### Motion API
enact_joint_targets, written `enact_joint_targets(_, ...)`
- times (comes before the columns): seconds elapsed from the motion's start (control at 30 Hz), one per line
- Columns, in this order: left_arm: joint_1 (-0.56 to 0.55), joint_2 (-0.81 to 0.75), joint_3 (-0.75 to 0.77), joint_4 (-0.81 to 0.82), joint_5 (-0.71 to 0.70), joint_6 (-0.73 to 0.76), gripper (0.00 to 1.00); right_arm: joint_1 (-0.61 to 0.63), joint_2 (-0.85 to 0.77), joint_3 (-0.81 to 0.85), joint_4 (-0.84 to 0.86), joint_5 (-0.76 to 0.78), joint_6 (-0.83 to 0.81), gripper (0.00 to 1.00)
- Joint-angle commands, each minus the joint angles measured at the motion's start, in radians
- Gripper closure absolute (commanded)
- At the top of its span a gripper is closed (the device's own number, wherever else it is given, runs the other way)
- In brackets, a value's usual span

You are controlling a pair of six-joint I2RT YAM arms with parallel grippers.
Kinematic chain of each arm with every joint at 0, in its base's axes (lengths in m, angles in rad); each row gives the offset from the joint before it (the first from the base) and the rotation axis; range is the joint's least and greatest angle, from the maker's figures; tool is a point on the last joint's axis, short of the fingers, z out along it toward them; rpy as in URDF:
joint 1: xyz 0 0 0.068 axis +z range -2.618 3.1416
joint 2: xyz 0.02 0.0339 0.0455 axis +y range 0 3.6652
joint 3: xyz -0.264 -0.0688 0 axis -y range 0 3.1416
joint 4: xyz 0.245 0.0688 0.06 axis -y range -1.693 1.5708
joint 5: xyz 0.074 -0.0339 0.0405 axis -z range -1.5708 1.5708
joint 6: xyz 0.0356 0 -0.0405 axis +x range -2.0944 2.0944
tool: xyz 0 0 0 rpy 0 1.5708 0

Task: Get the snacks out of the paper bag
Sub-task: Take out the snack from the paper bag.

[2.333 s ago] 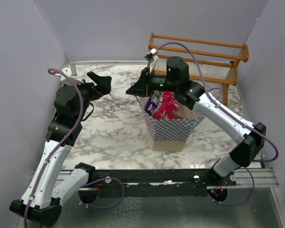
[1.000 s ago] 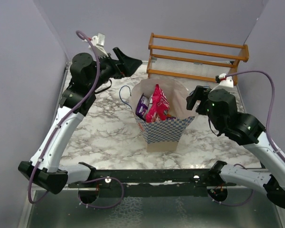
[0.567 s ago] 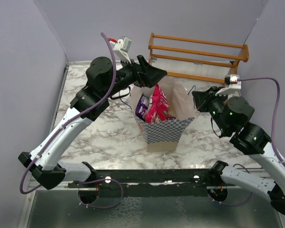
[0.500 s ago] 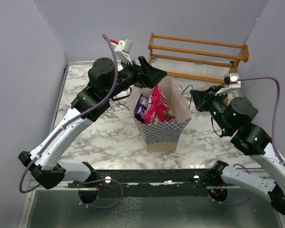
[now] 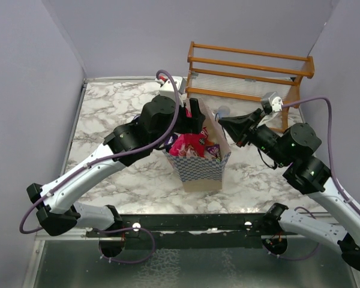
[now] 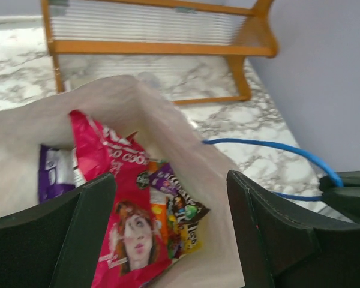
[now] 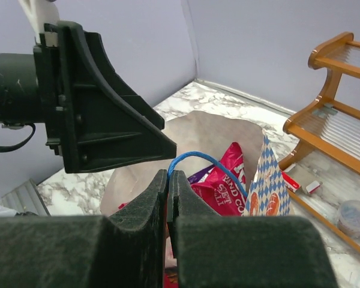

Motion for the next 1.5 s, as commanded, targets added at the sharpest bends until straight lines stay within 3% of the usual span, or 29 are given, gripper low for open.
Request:
enact_joint_targets(0.0, -0.001, 0.025, 0.033, -0.157, -0.182, -0.017, 0.18, 0.003, -0.019, 0.029, 0.118, -0.059, -0.021, 0.98)
enact_joint_targets(0.07, 0.029, 0.035, 0.018, -0.165, -0.180, -0.049, 0.07, 0.003, -0.024, 0.021, 0.127, -0.045, -0.020, 0.98)
enact_joint_targets(0.13, 0.121, 0.048, -0.010, -0.115, 0.014, -0.049, 0.08, 0.003, -0.025, 0.016, 0.143, -0.039, -0.019, 0.98)
enact_joint_targets(0.2, 0.175, 0.092, -0.002, -0.106, 0.089, -0.050, 0.11, 0.003, -0.020, 0.021, 0.144, -0.046, -0.018, 0.98)
enact_joint_targets(0.3, 0.180, 0.174, 0.042, -0.127, 0.060, -0.015, 0.13, 0.003, -0.013, 0.036, 0.135, -0.057, -0.018, 0.98)
enact_joint_targets(0.43, 0.186, 0.268, 0.086, -0.148, 0.030, -0.008, 0.25, 0.003, -0.015, 0.045, 0.127, -0.047, -0.024, 0.98)
enact_joint_targets(0.67, 0.208, 0.288, -0.007, -0.033, -0.009, -0.034, 0.31, 0.003, 0.000, 0.091, 0.071, -0.029, -0.040, 0.98)
enact_joint_targets(1.47, 0.284, 0.324, -0.099, 0.001, 0.075, -0.004, 0.15, 0.003, -0.021, 0.073, 0.036, 0.002, -0.029, 0.98)
